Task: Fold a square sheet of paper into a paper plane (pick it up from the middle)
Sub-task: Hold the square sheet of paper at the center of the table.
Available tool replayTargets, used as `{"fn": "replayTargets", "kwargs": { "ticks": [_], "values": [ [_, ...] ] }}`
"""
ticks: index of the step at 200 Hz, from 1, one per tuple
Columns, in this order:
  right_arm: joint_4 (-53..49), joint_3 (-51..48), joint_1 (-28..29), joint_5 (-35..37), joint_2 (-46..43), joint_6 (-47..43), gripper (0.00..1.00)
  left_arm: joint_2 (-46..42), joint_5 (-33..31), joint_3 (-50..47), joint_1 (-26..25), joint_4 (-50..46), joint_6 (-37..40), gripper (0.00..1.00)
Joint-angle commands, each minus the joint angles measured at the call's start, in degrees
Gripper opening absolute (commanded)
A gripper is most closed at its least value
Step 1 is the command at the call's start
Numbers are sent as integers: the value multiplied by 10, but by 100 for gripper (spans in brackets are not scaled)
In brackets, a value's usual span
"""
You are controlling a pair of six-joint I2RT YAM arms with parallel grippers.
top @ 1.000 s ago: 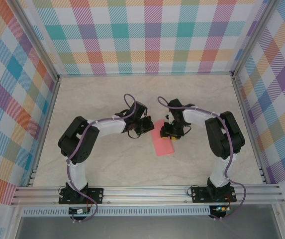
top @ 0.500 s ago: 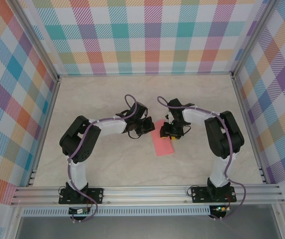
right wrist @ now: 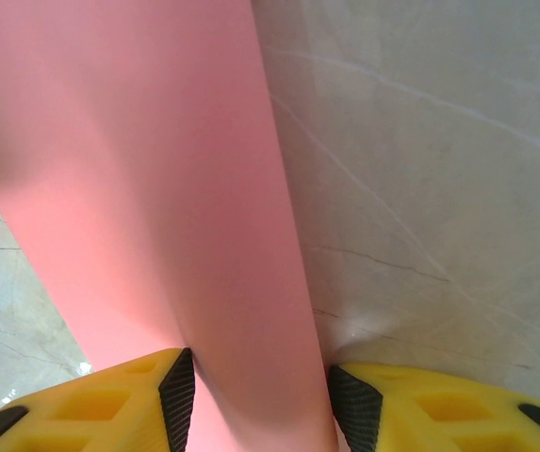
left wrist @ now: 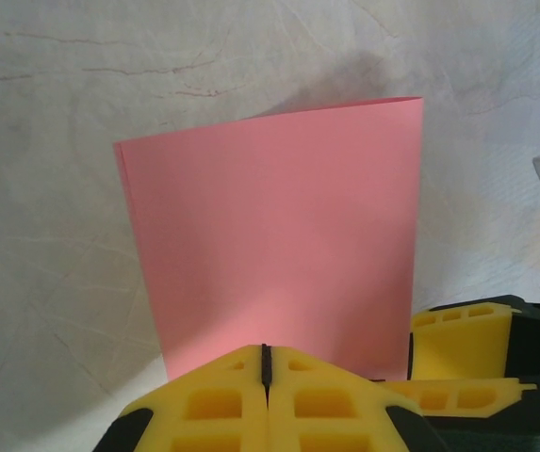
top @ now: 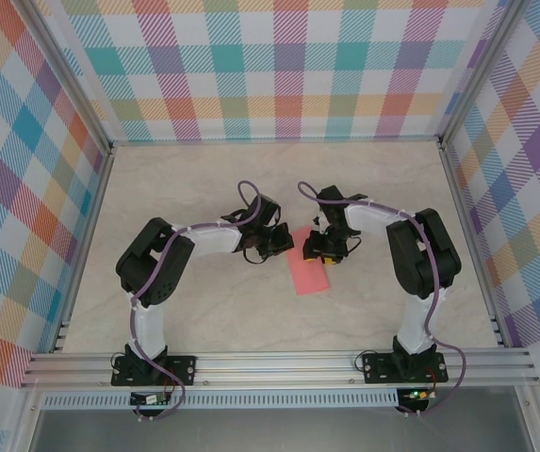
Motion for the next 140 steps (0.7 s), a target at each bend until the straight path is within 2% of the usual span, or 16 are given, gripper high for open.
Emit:
{"fn": "replayTargets", "kwargs": {
  "ticks": [1, 88, 140],
  "values": [
    [77, -57, 31, 34, 121, -4, 49, 9, 12, 7, -4, 7, -3, 0],
    [78, -56, 31, 35, 127, -4, 49, 25, 27, 5, -7, 16, 0, 0],
    [77, -56, 31, 36, 128, -4, 49, 34, 14, -9, -8, -16, 14, 0]
  ]
}}
